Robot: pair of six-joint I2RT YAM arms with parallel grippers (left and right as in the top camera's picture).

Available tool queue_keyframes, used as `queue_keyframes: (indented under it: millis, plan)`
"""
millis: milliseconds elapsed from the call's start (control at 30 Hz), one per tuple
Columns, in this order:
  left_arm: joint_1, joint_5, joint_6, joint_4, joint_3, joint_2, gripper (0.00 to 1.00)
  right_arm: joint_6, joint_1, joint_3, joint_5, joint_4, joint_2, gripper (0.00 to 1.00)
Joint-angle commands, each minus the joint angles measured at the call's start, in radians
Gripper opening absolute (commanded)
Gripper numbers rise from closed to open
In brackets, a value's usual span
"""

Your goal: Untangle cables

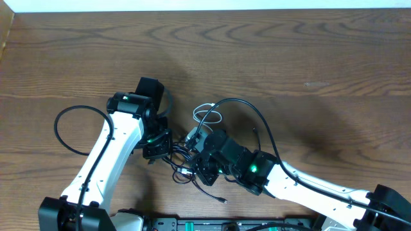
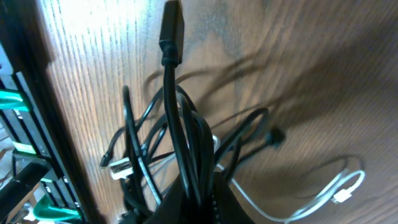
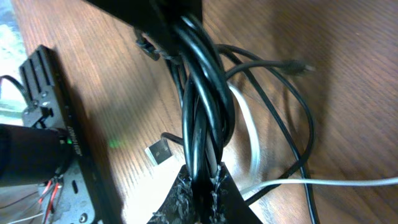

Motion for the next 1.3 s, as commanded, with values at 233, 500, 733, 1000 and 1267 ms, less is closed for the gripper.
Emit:
queue_keyframes:
  millis: [233, 500, 733, 1000, 1267]
  plan:
    - [0.053, -0.035, 0.006, 0.004, 0.000, -0.009, 0.08, -0.103, -0.006, 0.002, -0.209, -0.077, -0.197, 0.01]
    - [0.090, -0.089, 0.011, 0.000, 0.000, -0.009, 0.07, -0.218, -0.006, 0.002, -0.258, -0.238, -0.378, 0.01]
    - [0.089, -0.095, 0.011, 0.001, 0.000, -0.009, 0.08, -0.249, -0.006, 0.002, -0.257, -0.386, -0.463, 0.01]
    - [0.089, -0.086, 0.018, 0.001, 0.000, -0.009, 0.07, -0.255, -0.003, 0.002, -0.335, -0.422, -0.418, 0.07]
    - [0.089, -0.084, 0.127, 0.013, 0.000, -0.009, 0.07, -0.132, -0.011, 0.002, -0.233, -0.411, -0.325, 0.16]
